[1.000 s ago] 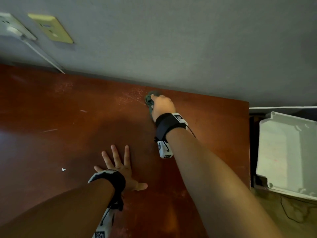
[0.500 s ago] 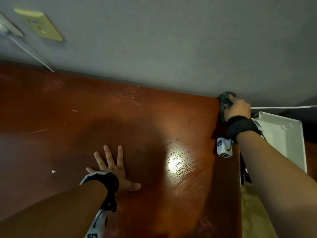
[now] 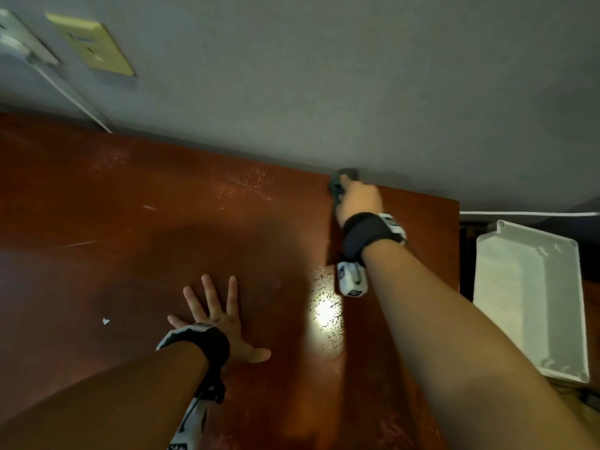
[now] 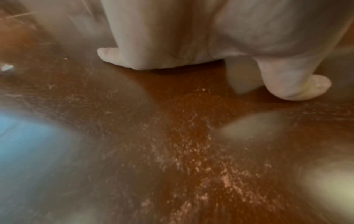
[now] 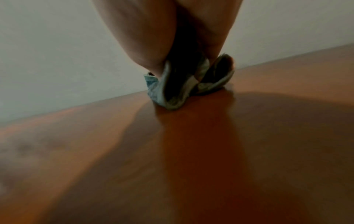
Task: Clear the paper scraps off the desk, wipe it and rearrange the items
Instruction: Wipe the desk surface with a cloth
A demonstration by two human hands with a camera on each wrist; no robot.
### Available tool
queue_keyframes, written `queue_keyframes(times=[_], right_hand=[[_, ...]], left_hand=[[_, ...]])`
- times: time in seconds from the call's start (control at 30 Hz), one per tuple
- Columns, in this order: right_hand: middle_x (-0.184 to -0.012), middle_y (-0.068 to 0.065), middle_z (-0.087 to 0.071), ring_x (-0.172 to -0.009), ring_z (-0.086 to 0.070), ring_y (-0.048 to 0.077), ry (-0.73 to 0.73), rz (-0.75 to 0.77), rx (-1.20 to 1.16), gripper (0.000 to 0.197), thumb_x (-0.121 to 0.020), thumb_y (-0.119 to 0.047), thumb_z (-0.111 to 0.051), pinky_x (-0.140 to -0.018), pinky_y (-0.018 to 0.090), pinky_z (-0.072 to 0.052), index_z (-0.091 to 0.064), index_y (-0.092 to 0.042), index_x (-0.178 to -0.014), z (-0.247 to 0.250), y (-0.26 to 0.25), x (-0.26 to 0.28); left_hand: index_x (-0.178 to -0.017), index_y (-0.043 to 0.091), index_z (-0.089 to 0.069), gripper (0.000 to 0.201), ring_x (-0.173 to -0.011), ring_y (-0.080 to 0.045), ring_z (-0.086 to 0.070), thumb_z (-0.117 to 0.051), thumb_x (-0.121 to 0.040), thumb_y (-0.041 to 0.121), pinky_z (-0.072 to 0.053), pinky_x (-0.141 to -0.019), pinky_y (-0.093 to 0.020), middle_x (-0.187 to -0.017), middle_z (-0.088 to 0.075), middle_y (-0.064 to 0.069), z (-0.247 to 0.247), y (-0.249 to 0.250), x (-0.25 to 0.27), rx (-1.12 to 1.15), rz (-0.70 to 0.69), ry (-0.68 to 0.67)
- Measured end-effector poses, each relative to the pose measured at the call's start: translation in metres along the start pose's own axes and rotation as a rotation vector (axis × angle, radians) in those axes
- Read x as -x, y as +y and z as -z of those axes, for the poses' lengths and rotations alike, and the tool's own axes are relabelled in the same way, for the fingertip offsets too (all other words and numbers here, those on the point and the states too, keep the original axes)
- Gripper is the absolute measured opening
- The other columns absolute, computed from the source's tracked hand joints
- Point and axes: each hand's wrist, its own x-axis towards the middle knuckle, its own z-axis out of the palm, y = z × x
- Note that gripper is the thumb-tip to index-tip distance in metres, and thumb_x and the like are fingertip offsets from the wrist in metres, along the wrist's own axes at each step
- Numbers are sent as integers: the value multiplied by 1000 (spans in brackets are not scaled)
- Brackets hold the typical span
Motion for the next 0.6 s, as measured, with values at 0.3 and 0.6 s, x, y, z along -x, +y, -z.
queue_keyframes(times=[0.3,0.6], right_hand=[[-108,16,-64,-103,-59,36,-82,130,-7,55,-93,-9,-50,-81,39,-56,-43,-30,-144,-13,-23,11],[-116,30,-62,-107,-58,48,75,-239,19,47,-87,-8,-60,-92,47,-48,-52,-11,-132,46,157,21]], left_hand=[[-129,29,52,149,-131,-52,41,-64,-57,87,-3,-108,-76,-129,62,-18,0,3,3,-10,4,28],[-129,30,52,149,-133,-52,39,-63,-55,89,-6,-108,-76,-135,59,-18,-3,0,3,-11,-8,58]])
